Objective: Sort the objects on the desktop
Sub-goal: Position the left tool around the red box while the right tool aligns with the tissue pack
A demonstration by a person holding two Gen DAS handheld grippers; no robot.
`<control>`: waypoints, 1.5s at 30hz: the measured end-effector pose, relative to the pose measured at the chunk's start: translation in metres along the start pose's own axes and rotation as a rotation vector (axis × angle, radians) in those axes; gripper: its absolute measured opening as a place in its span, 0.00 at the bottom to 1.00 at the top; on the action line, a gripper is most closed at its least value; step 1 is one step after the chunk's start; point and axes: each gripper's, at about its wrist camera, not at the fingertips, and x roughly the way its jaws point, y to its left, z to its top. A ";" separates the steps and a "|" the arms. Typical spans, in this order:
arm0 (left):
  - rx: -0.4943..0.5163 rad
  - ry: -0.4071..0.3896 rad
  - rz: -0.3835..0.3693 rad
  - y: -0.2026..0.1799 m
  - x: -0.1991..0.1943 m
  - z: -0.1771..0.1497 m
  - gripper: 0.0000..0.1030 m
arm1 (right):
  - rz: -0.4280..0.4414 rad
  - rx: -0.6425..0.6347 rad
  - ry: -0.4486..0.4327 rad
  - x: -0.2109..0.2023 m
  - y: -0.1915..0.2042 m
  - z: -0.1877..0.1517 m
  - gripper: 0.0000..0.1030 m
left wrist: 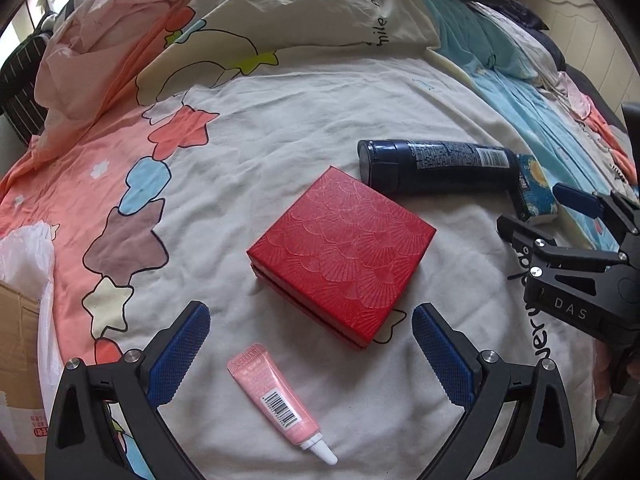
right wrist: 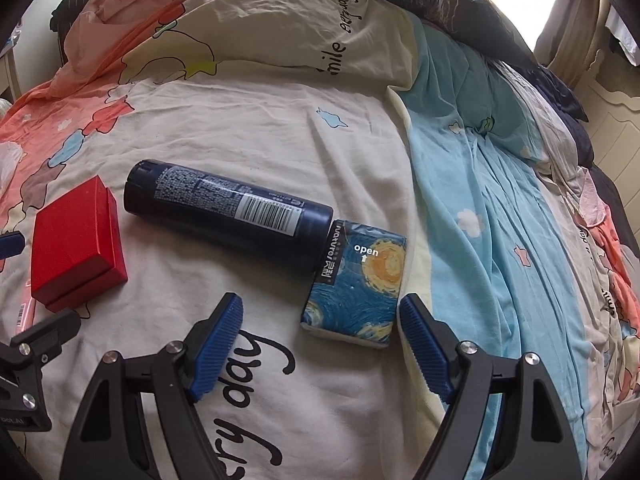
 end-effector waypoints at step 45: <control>0.111 -0.021 -0.071 0.007 0.012 0.034 1.00 | -0.040 -0.005 0.011 -0.002 0.007 -0.004 0.76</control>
